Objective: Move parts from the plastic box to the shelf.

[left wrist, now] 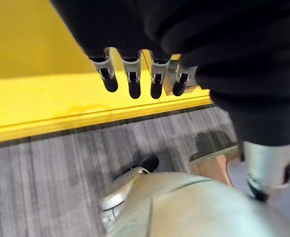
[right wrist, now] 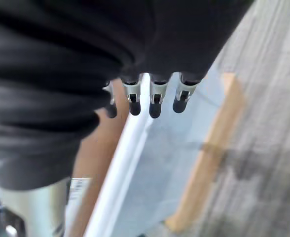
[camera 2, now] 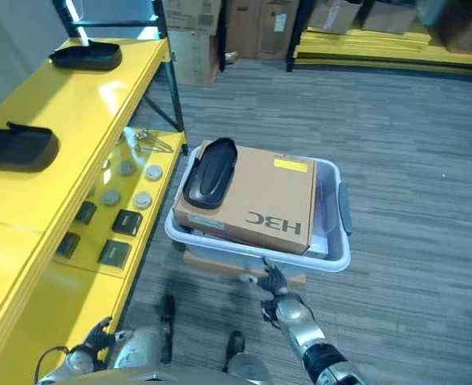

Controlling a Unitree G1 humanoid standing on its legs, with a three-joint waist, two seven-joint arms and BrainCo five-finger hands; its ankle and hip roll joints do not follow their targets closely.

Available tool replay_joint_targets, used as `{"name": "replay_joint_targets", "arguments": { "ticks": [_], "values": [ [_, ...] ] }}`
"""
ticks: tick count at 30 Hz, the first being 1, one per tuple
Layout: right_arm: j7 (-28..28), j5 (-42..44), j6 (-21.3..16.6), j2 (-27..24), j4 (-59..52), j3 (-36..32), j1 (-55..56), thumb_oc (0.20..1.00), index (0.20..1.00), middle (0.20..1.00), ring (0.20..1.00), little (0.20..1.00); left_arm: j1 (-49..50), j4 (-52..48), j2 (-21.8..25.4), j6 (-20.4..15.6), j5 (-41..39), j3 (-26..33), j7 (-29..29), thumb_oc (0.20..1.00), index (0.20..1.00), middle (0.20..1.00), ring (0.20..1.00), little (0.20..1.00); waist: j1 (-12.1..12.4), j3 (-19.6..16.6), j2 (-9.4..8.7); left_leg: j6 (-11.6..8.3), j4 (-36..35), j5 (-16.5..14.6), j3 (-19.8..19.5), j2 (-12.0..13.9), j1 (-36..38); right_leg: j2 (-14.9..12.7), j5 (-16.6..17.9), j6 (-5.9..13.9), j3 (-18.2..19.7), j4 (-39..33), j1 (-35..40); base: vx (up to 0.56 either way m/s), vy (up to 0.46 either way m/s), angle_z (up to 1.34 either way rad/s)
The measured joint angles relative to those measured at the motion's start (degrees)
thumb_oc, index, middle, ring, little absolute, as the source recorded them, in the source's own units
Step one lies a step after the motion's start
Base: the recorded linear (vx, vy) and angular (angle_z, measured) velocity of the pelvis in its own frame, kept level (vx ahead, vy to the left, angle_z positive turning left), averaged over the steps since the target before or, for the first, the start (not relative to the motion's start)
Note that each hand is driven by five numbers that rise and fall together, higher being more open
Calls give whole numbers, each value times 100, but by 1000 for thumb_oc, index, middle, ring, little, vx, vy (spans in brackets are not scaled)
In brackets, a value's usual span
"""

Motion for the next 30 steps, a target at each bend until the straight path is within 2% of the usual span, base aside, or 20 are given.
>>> {"name": "replay_joint_targets", "arguments": {
  "ticks": [1, 2, 4, 5, 6, 9, 11, 14, 18, 24, 27, 30],
  "values": [
    [-84, 13, -85, -109, -147, -26, -45, 1000, 1000, 1000, 1000, 1000, 50, -48, -2, -19, -26, -30, 6, 1000, 1000, 1000, 1000, 1000, -13, -19, 120, 11, 5, 37, 23, -39, 22, 16, 9, 128, -17, 39, -47, -15, 48, -6],
    [-182, 94, -178, -162, -187, -115, -142, 1000, 1000, 1000, 1000, 1000, -85, -78, 59, -55, -124, -60, 32, 1000, 1000, 1000, 1000, 1000, -74, 65, 145, 268, -173, 104, -27, -161, 103, -65, -21, 231, -55, 148, -115, 1, 29, 26],
    [-260, 148, -185, -115, -202, -139, -387, 1000, 1000, 1000, 1000, 1000, -204, -199, 310, -153, -230, -63, 60, 1000, 1000, 1000, 1000, 1000, 65, 229, -82, 324, -273, 150, -4, -310, 83, -257, -89, 323, -32, 293, -263, 33, 20, 16],
    [-448, 152, -187, -52, -355, -214, -598, 1000, 1000, 1000, 1000, 1000, -265, -210, 457, -155, -225, -56, 48, 1000, 1000, 1000, 1000, 1000, 177, 330, -253, 344, -294, 137, -28, -428, 81, -371, -87, 348, -54, 260, -245, 59, 18, 11],
    [-585, 152, -224, -55, -561, -300, -750, 1000, 1000, 1000, 1000, 1000, -265, -206, 491, -162, -219, -53, 46, 1000, 1000, 1000, 1000, 1000, 222, 335, -297, 366, -323, 123, -34, -502, 90, -437, -68, 369, -69, 174, -208, 78, 26, 16],
    [-855, 153, -344, -59, -958, -671, -1315, 1000, 1000, 1000, 1000, 1000, -156, -188, 490, -183, -199, -73, 37, 1000, 1000, 1000, 1000, 1000, 366, 358, -274, 423, -465, 64, -32, -665, 253, -558, 21, 511, -141, -80, 9, 67, 18, 7],
    [-1122, 145, -348, -89, -1495, -974, -1700, 1000, 1000, 1000, 1000, 1000, 32, -194, 500, -183, -138, -58, 31, 1000, 1000, 1000, 1000, 1000, 457, 365, -263, 458, -496, 38, -28, -726, 347, -610, 80, 607, -168, -175, 155, 80, 23, 5],
    [-1579, 74, -337, -423, -2346, -1304, -2047, 1000, 1000, 1000, 1000, 1000, 300, -178, 497, -215, -57, 56, -33, 1000, 1000, 1000, 1000, 1000, 487, 360, -270, 492, -500, 15, -13, -737, 390, -614, 101, 630, -183, -202, 214, 83, 25, 0],
    [-2078, -139, -192, -944, -2411, -1742, -2271, 1000, 1000, 1000, 1000, 1000, 352, -95, 498, -234, 21, 74, -110, 1000, 1000, 1000, 1000, 1000, 492, 352, -281, 510, -494, 1, -14, -739, 416, -606, 94, 630, -201, -201, 261, 81, 16, 3],
    [-2439, -203, 100, -1331, -1302, -2047, -2285, 1000, 1000, 1000, 1000, 1000, 312, -66, 514, -394, 37, 91, -179, 1000, 1000, 1000, 1000, 1000, 526, 338, -296, 522, -462, 8, -99, -737, 369, -593, 90, 631, -321, -200, 273, -13, 27, 6],
    [-2711, -304, 136, -1436, -85, -2055, -2457, 1000, 1000, 1000, 1000, 1000, 271, -60, 549, -506, 12, 11, -198, 1000, 1000, 1000, 1000, 1000, 597, 333, -275, 520, -429, 67, -169, -732, 93, -583, 88, 628, -372, -153, 17, -110, 60, 9],
    [-2937, -288, 82, -1511, 1024, -2049, -2736, 1000, 1000, 1000, 1000, 1000, 106, -35, 579, -586, -120, -252, -201, 1000, 1000, 1000, 1000, 1000, 625, 419, -114, 548, -368, 163, -297, -744, -259, -587, 107, 624, -495, -91, -275, -95, 50, 20]
  ]
}}
